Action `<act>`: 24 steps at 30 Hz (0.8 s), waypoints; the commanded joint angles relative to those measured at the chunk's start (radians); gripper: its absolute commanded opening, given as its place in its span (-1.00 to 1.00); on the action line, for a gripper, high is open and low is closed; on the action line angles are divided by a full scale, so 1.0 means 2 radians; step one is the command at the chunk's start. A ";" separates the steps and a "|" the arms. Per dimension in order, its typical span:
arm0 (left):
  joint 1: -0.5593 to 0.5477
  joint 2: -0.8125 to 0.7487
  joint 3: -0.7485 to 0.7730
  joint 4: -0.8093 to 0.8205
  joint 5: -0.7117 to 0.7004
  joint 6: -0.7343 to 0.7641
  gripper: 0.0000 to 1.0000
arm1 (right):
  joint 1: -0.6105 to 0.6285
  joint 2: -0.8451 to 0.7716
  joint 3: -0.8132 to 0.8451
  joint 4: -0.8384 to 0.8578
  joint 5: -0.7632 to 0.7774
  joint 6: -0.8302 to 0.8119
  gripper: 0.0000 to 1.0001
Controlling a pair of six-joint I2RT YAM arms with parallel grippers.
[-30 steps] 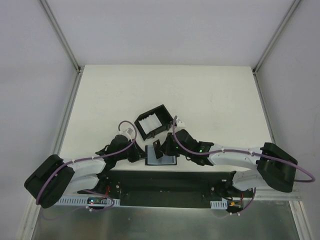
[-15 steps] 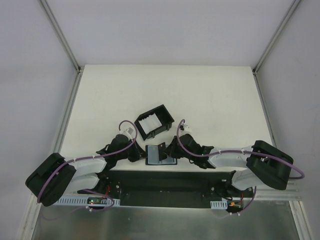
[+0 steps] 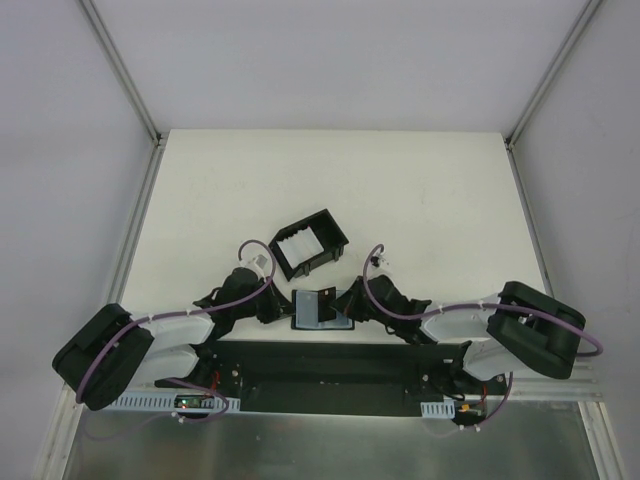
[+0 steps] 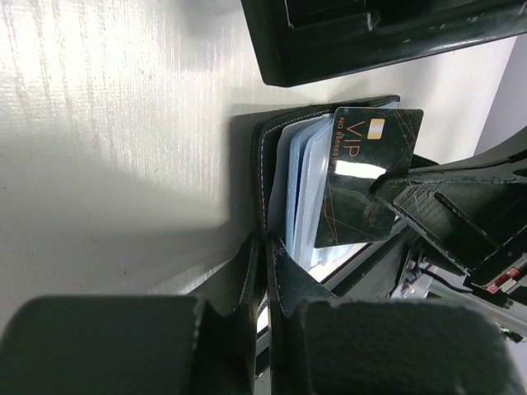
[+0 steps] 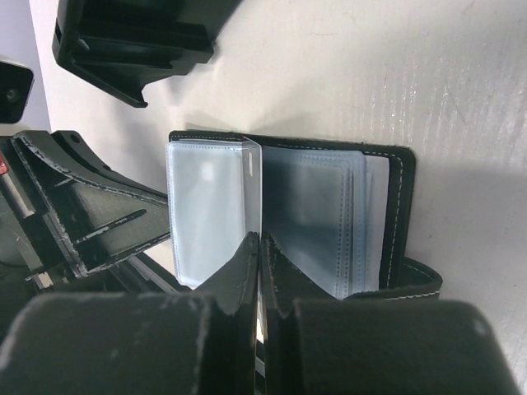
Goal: Put the credit cards into the card holder
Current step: Insert the credit card into the card holder.
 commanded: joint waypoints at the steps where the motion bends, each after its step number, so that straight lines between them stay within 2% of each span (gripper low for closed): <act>1: -0.005 0.024 -0.015 -0.092 -0.048 0.022 -1.00 | 0.006 0.011 -0.014 0.013 -0.001 0.021 -0.99; 7: -0.005 0.030 -0.012 -0.093 -0.054 0.023 -1.00 | 0.009 0.025 -0.031 0.053 -0.026 0.045 -0.99; 11: -0.005 0.027 -0.013 -0.096 -0.053 0.022 -1.00 | 0.016 0.005 -0.030 0.014 -0.012 0.042 -0.99; 16: -0.005 0.033 -0.009 -0.096 -0.055 0.024 -1.00 | 0.016 0.027 -0.047 0.049 -0.017 0.058 -0.99; 24: -0.005 0.034 -0.010 -0.091 -0.053 0.025 -1.00 | 0.016 0.052 -0.033 0.058 -0.033 0.060 -0.99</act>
